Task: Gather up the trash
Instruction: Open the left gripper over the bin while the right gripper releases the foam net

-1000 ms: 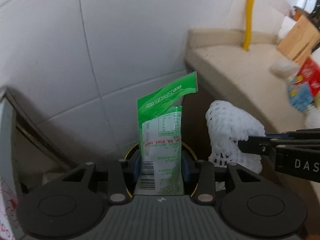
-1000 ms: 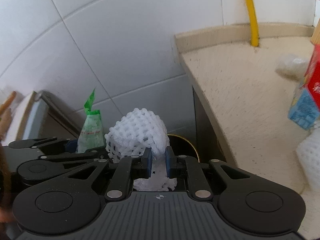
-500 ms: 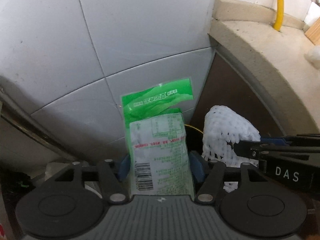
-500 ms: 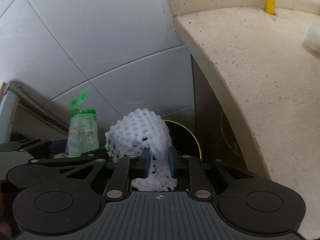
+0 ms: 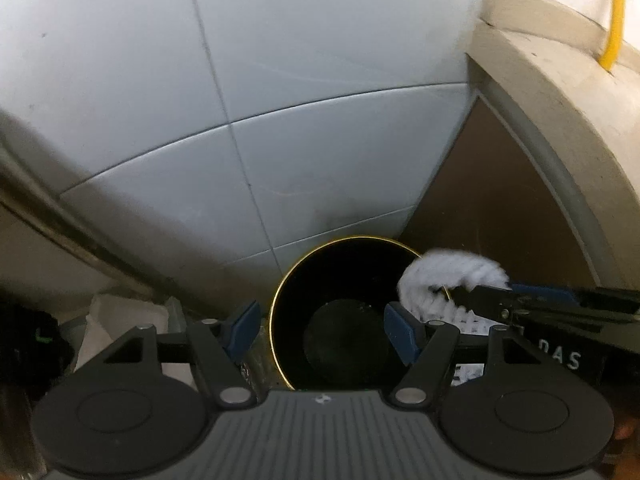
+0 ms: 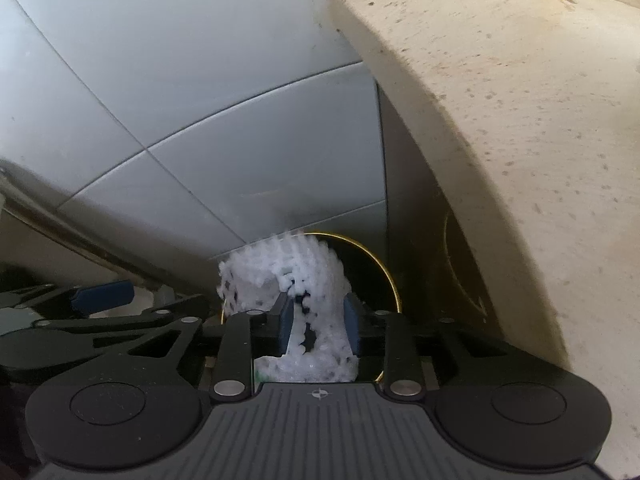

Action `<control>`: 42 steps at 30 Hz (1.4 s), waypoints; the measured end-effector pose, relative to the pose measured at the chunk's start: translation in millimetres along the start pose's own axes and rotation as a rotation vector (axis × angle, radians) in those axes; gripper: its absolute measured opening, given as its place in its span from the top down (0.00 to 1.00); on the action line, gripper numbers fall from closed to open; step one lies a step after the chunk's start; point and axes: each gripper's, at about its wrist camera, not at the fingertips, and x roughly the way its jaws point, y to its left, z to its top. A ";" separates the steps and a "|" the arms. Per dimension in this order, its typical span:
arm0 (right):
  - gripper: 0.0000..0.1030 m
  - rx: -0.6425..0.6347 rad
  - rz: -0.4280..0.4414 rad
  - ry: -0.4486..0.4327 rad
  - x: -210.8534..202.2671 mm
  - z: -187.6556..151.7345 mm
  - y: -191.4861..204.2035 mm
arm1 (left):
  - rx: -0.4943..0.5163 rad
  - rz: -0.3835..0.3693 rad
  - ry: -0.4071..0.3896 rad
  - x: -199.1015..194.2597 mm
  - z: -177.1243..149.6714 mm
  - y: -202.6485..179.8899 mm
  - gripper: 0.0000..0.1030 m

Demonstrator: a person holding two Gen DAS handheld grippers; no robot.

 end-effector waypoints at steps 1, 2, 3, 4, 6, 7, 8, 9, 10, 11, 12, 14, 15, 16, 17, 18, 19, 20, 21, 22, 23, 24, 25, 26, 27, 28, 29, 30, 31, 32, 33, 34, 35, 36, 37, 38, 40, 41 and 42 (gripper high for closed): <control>0.61 -0.007 -0.004 0.002 5.0 1.2 1.3 | -0.018 -0.006 -0.009 -2.0 0.7 3.0 0.39; 0.60 -0.013 -0.012 0.007 10.5 1.8 2.1 | -0.036 -0.017 -0.020 -3.0 2.6 5.4 0.39; 0.58 -0.018 -0.020 0.020 17.0 2.3 2.6 | -0.053 -0.024 -0.030 -3.8 3.9 7.7 0.38; 0.58 -0.025 -0.024 0.036 24.8 2.1 3.7 | -0.066 -0.020 -0.038 -4.2 4.1 9.8 0.38; 0.58 -0.045 -0.032 0.067 40.4 -0.4 6.6 | -0.083 -0.001 -0.038 -3.5 2.4 12.5 0.37; 0.58 -0.054 -0.038 0.079 46.4 -1.5 8.0 | -0.089 -0.005 -0.030 -1.8 1.3 13.2 0.37; 0.58 -0.061 -0.047 0.091 52.1 -2.7 8.8 | -0.090 -0.014 -0.019 -0.3 0.8 13.0 0.37; 0.58 -0.063 -0.050 0.096 56.2 -4.2 9.0 | -0.086 -0.022 -0.009 1.3 0.2 11.6 0.37; 0.58 -0.061 -0.050 0.099 59.5 -4.7 8.9 | -0.076 -0.023 -0.006 1.9 -0.5 9.4 0.37; 0.58 -0.057 -0.051 0.103 61.3 -5.9 7.5 | -0.063 -0.019 -0.009 1.7 -1.3 7.8 0.37; 0.58 -0.054 -0.053 0.107 62.6 -7.5 5.6 | -0.050 -0.013 -0.013 0.8 -1.6 6.6 0.37; 0.58 -0.055 -0.059 0.113 64.7 -9.7 3.1 | -0.036 -0.003 -0.023 -0.8 -2.1 4.5 0.37; 0.58 -0.055 -0.061 0.117 63.9 -12.3 2.9 | -0.035 -0.006 -0.022 -0.9 -1.9 4.4 0.37; 0.57 -0.053 -0.061 0.122 62.7 -14.2 2.1 | -0.036 -0.010 -0.019 -0.8 -1.8 4.7 0.37; 0.57 -0.051 -0.059 0.124 60.4 -15.4 2.0 | -0.035 -0.015 -0.016 -0.9 -1.8 5.1 0.37; 0.57 -0.051 -0.053 0.118 56.6 -16.5 2.8 | -0.031 -0.018 -0.015 -1.8 -2.3 4.9 0.37; 0.57 -0.052 -0.049 0.111 55.0 -16.4 4.8 | -0.022 -0.021 -0.017 -3.8 -2.9 4.0 0.37; 0.57 -0.051 -0.044 0.105 49.8 -16.6 4.6 | -0.012 -0.022 -0.022 -6.7 -3.7 2.7 0.37; 0.57 -0.048 -0.035 0.098 43.8 -16.9 4.2 | -0.004 -0.020 -0.029 -9.8 -4.5 1.1 0.37; 0.57 -0.045 -0.027 0.092 38.2 -18.9 4.2 | 0.004 -0.021 -0.038 -13.7 -4.4 0.0 0.37; 0.57 -0.041 -0.021 0.082 32.2 -20.9 5.3 | 0.010 -0.024 -0.049 -17.7 -4.0 -0.9 0.37; 0.57 -0.036 -0.015 0.072 24.3 -22.0 4.5 | 0.012 -0.026 -0.060 -22.4 -3.8 -1.8 0.37; 0.57 -0.032 -0.009 0.062 16.4 -22.8 5.0 | 0.014 -0.029 -0.074 -28.0 -3.6 -3.0 0.37; 0.57 -0.028 0.000 0.047 8.0 -23.5 5.7 | 0.019 -0.032 -0.083 -31.7 -3.1 -3.9 0.37; 0.57 -0.027 0.005 0.030 -0.2 -23.8 6.4 | 0.028 -0.033 -0.091 -35.6 -2.6 -5.7 0.37; 0.56 -0.027 0.008 0.015 -9.3 -24.8 4.9 | 0.038 -0.031 -0.099 -39.3 -2.2 -7.8 0.37; 0.56 -0.030 0.009 0.001 -16.6 -25.0 5.9 | 0.045 -0.030 -0.107 -42.3 -1.6 -9.6 0.37; 0.55 -0.033 0.007 -0.014 -24.0 -25.4 6.7 | 0.052 -0.030 -0.116 -45.7 -1.6 -11.6 0.37; 0.55 -0.035 0.005 -0.026 -29.7 -25.6 7.0 | 0.058 -0.032 -0.125 -49.2 -1.9 -13.8 0.37; 0.55 -0.040 0.004 -0.041 -36.0 -25.8 7.8 | 0.063 -0.034 -0.132 -51.5 -2.2 -15.6 0.37; 0.55 -0.041 0.001 -0.054 -41.5 -25.7 7.7 | 0.068 -0.037 -0.138 -54.2 -2.6 -17.7 0.37; 0.55 -0.038 -0.002 -0.063 -45.6 -26.1 8.2 | 0.074 -0.039 -0.142 -56.5 -2.7 -19.7 0.37; 0.55 -0.036 -0.005 -0.071 -49.1 -26.1 7.4 | 0.078 -0.041 -0.145 -57.6 -3.0 -21.1 0.37; 0.55 -0.031 -0.006 -0.080 -52.5 -26.1 6.3 | 0.083 -0.041 -0.148 -59.5 -3.3 -23.5 0.37; 0.54 -0.028 -0.006 -0.085 -55.1 -25.7 4.4 | 0.087 -0.041 -0.151 -61.2 -3.3 -25.4 0.37; 0.54 -0.025 -0.007 -0.090 -57.4 -26.4 3.8 | 0.089 -0.042 -0.153 -62.2 -2.9 -27.1 0.37; 0.54 -0.025 -0.011 -0.102 -63.1 -26.3 2.9 | 0.093 -0.043 -0.156 -65.4 -3.2 -29.2 0.37; 0.54 -0.025 -0.011 -0.107 -65.8 -26.1 2.6 | 0.093 -0.045 -0.160 -67.0 -3.4 -30.3 0.37; 0.54 -0.025 -0.013 -0.111 -67.7 -26.1 2.1 | 0.093 -0.046 -0.164 -68.6 -3.5 -31.4 0.37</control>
